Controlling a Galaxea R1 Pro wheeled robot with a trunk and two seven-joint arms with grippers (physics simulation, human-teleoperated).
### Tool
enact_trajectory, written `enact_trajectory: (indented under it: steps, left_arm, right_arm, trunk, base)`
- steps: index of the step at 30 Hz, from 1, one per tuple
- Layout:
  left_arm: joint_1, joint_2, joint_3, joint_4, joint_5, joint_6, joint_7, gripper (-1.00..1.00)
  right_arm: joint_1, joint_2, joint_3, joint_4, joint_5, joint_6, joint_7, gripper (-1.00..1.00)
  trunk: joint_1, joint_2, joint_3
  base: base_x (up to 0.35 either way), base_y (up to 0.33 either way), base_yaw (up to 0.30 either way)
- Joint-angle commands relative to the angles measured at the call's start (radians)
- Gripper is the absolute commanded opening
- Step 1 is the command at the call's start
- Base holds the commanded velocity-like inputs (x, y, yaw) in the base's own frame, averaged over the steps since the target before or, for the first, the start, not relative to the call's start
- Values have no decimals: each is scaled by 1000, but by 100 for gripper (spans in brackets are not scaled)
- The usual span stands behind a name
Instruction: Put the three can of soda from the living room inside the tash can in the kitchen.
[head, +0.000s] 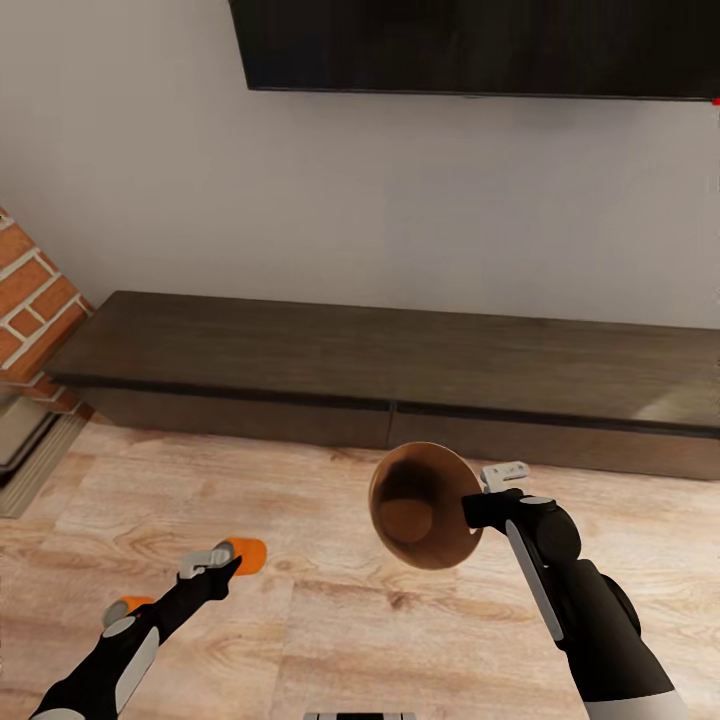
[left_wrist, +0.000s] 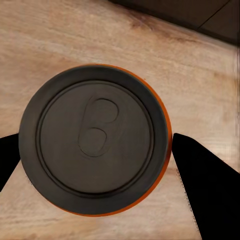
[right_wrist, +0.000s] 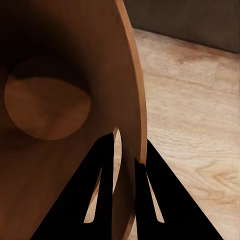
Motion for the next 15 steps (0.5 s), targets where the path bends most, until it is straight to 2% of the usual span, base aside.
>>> enact_trajectory:
  steps: [1, 15]
  left_arm:
    - [0, 0, 0, -2, -1, 0, -9, -100]
    - [0, 1, 0, -3, -1, 1, -19, -100]
  right_arm:
    - [0, 0, -1, 0, -14, 0, 11, -100]
    - [0, 2, -1, 0, -14, 0, 11, -100]
  trunk:
    - [-4, 7, 3]
    - [-58, 105, 47]
  base:
    - [0, 0, 0]
    - [0, 0, 0]
